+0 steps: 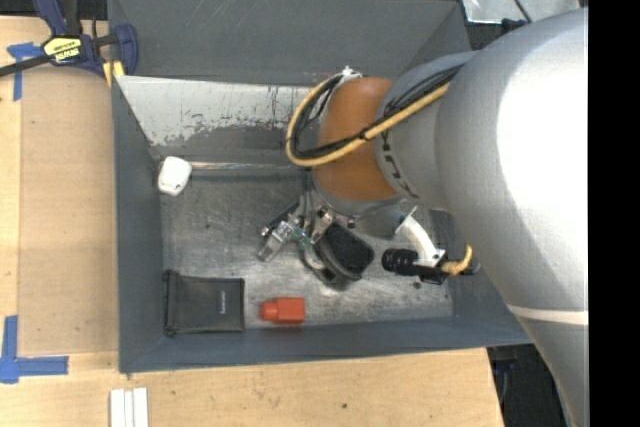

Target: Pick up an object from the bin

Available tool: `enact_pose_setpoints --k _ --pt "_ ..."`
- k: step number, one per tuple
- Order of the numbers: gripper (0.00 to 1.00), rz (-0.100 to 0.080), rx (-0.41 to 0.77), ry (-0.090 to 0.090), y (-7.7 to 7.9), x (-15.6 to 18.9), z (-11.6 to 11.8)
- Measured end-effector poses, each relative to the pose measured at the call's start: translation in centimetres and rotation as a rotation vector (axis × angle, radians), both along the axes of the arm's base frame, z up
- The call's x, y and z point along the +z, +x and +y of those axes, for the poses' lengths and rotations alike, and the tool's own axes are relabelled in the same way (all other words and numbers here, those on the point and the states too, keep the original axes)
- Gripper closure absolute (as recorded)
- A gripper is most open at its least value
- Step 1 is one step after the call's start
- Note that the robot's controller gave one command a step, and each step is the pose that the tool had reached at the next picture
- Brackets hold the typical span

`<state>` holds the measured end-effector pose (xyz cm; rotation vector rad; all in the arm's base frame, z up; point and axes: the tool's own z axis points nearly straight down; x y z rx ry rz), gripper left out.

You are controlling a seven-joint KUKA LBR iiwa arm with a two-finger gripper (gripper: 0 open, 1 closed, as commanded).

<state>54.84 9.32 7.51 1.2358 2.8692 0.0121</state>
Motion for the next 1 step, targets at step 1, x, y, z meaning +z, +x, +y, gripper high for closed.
enact_pose_setpoints --k 1 --pt "1.0 -0.006 -0.001 -0.002 0.2 0.23 -0.18"
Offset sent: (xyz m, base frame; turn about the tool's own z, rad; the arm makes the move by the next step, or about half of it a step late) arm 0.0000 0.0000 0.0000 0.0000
